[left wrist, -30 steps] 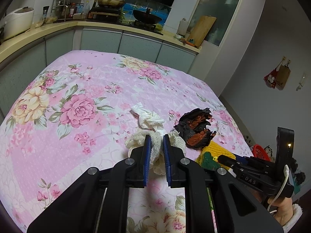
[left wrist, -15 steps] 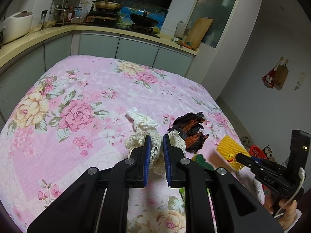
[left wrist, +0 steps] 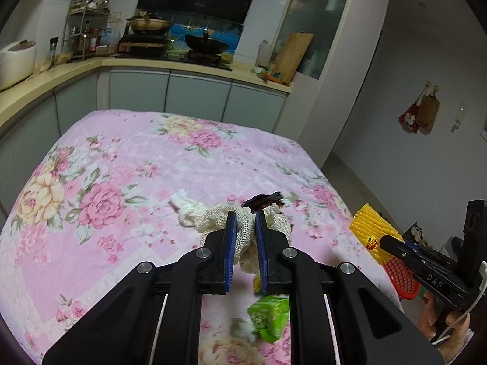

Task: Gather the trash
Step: 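Carry the cream cloth and yellow sponge to the red basket and release both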

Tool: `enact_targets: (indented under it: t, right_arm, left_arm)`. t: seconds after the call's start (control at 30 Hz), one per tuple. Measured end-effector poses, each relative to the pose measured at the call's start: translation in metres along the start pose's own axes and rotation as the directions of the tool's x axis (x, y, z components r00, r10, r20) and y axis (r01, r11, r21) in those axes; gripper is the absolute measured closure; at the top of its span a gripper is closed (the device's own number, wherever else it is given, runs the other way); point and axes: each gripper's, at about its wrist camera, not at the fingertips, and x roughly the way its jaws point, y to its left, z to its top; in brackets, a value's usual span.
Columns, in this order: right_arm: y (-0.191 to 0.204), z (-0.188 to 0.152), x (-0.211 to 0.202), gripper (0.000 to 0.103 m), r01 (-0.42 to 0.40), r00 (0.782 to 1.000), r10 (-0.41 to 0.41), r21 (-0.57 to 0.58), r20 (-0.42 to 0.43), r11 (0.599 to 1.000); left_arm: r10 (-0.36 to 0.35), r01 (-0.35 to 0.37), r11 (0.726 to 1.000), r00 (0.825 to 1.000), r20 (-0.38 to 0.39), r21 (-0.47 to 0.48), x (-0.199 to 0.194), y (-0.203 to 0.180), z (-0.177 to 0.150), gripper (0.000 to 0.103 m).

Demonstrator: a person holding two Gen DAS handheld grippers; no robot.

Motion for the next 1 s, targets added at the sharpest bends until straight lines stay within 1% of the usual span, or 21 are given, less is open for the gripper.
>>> enact_targets:
  t: [0.33,0.67,1.0]
  right_arm:
    - [-0.016,0.002,-0.03,0.086,0.023,0.998,-0.025,0.032,0.063,0.999]
    - [-0.042,-0.001,-0.046,0.086,0.052,0.994,-0.059,0.082,0.093,0.995]
    - [-0.067,-0.003,-0.066,0.086,0.09,0.986,-0.106,0.132,0.125,0.987]
  left_arm:
    - [-0.033,0.033,0.998,0.999,0.006,0.049,0.001,-0.029,0.002,0.091]
    - [-0.058,0.058,0.996,0.998,0.0,0.074,0.009,-0.052,0.002,0.091]
    - [-0.111,0.112,0.985,0.994,-0.013,0.133,0.017,-0.093,0.006,0.091]
